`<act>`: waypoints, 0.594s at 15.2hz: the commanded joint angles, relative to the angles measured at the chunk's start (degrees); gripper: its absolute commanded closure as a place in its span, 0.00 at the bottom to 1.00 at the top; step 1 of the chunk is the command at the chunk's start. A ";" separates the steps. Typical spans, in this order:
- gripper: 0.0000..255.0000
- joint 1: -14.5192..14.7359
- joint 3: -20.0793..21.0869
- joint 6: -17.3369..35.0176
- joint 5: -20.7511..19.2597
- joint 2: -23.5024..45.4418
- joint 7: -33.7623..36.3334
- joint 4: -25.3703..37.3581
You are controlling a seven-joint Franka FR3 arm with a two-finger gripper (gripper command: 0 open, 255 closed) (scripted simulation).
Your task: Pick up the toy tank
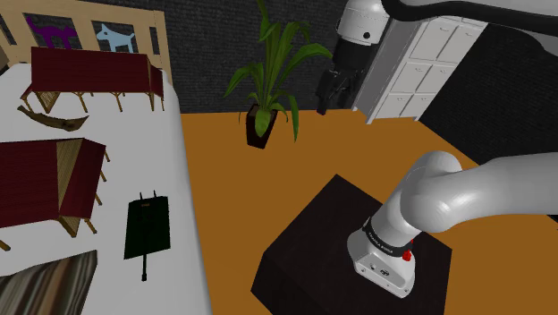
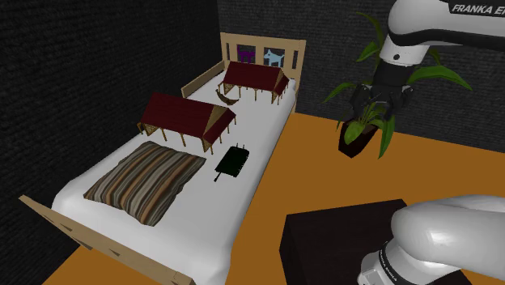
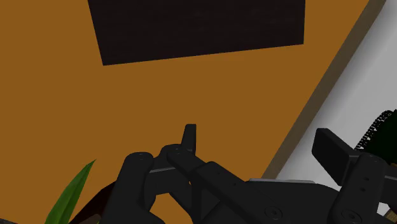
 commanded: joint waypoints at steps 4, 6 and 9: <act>0.00 1.34 3.22 4.20 2.19 2.77 2.86 -1.05; 0.00 2.18 5.37 7.06 3.50 5.00 4.72 -1.39; 0.00 3.34 8.57 11.37 5.17 8.91 7.50 -1.34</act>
